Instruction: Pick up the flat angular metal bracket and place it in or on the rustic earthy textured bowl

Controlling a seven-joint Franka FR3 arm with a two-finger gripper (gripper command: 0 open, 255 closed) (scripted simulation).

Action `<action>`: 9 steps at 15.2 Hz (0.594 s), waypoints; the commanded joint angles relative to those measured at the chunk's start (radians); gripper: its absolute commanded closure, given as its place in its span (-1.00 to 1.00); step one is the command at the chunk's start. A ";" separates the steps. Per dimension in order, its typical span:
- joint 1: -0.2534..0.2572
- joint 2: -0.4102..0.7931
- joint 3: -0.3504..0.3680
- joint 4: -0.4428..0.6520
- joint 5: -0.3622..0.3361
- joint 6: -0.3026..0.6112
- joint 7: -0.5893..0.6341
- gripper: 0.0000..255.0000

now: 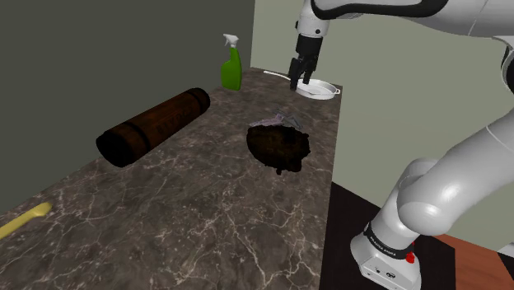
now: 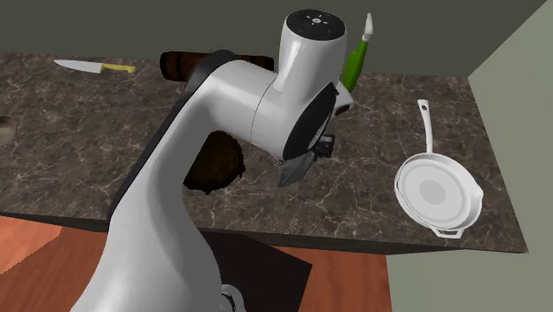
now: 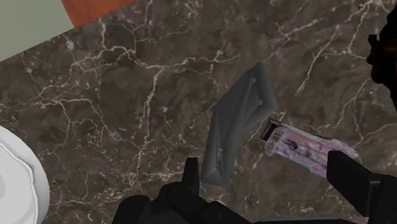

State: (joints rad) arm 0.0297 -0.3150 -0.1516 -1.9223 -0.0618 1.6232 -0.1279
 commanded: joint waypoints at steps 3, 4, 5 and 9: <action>0.000 0.143 -0.018 0.153 -0.024 0.008 -0.075 -1.00; -0.001 0.140 -0.018 0.137 -0.024 0.022 -0.074 -1.00; -0.001 0.138 -0.018 0.121 -0.025 0.035 -0.074 -1.00; -0.003 0.132 -0.020 0.060 -0.027 0.090 -0.072 -1.00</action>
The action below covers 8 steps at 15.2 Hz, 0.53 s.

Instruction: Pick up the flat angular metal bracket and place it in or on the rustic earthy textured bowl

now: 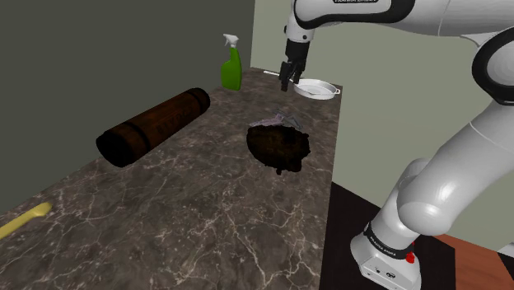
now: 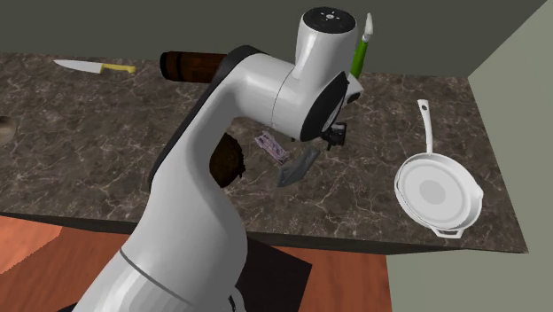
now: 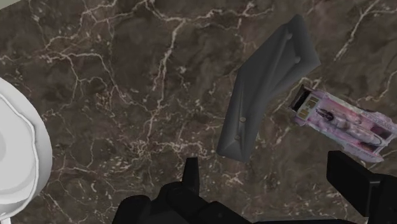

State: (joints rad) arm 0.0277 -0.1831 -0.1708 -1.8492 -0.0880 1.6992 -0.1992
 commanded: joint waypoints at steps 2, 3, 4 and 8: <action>-0.001 -0.002 -0.002 -0.036 -0.001 0.035 0.000 -1.00; -0.001 -0.002 -0.002 -0.036 -0.001 0.035 0.000 -1.00; -0.001 -0.002 -0.002 -0.036 -0.001 0.035 0.000 -1.00; -0.001 -0.002 -0.002 -0.036 -0.001 0.035 0.000 -1.00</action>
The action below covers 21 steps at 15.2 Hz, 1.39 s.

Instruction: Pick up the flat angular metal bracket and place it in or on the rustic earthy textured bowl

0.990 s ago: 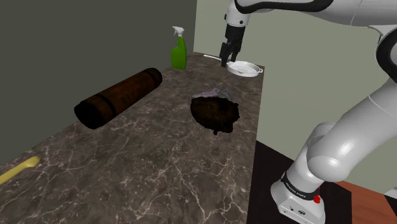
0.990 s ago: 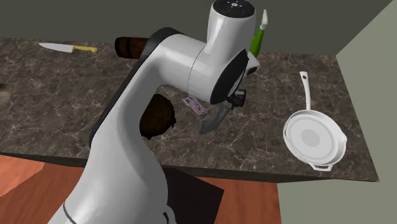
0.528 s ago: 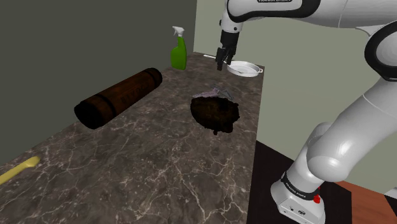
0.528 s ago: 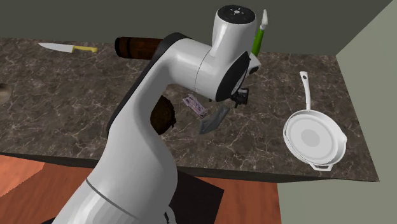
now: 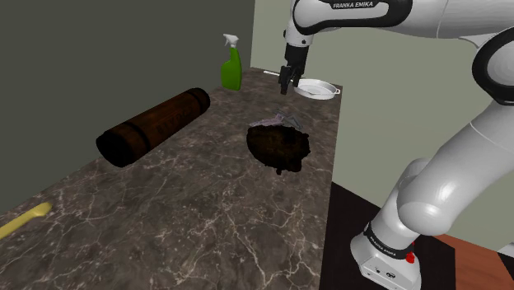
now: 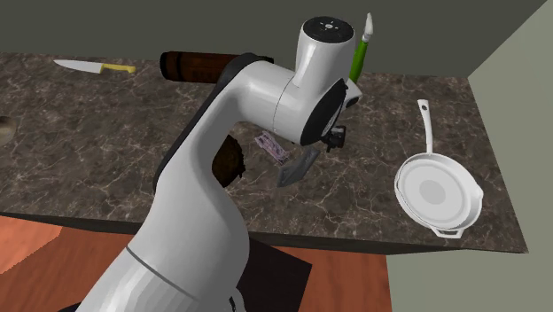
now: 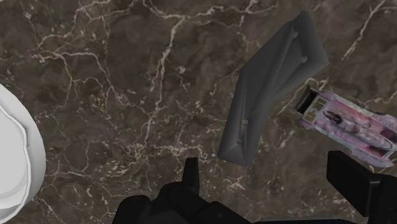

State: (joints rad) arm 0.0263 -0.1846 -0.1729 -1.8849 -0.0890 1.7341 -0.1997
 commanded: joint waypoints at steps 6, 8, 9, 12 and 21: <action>0.000 0.000 0.000 0.000 0.000 0.000 0.000 1.00; 0.000 0.000 0.000 0.000 0.000 0.000 0.000 1.00; 0.000 0.000 0.000 0.000 0.000 0.000 0.000 1.00; 0.000 0.000 0.000 0.000 0.000 0.000 0.000 1.00; -0.029 -0.010 -0.019 -0.204 0.094 0.165 0.203 -1.00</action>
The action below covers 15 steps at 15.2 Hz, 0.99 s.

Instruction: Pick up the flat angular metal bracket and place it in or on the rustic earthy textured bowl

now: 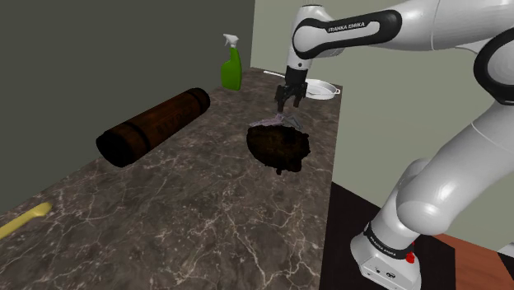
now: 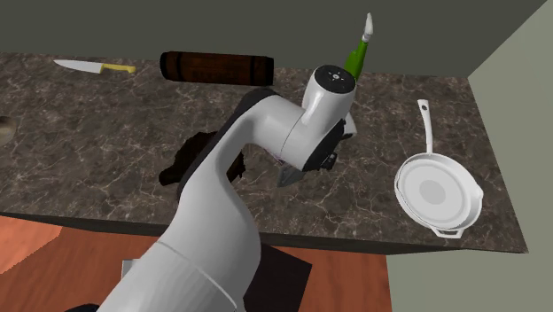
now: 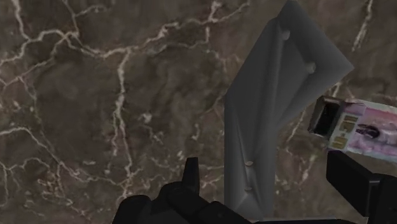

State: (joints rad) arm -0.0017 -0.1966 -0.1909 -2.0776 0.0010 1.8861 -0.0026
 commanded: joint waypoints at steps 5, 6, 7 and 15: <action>0.000 0.016 -0.002 -0.073 0.006 0.089 0.004 -1.00; 0.001 0.016 -0.003 -0.073 0.006 0.089 0.004 -1.00; 0.001 0.016 -0.003 -0.073 0.006 0.089 0.004 -1.00; 0.002 0.017 -0.003 -0.073 0.007 0.090 0.005 1.00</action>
State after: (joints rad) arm -0.0035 -0.1863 -0.1979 -2.1450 -0.0156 1.9751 0.0029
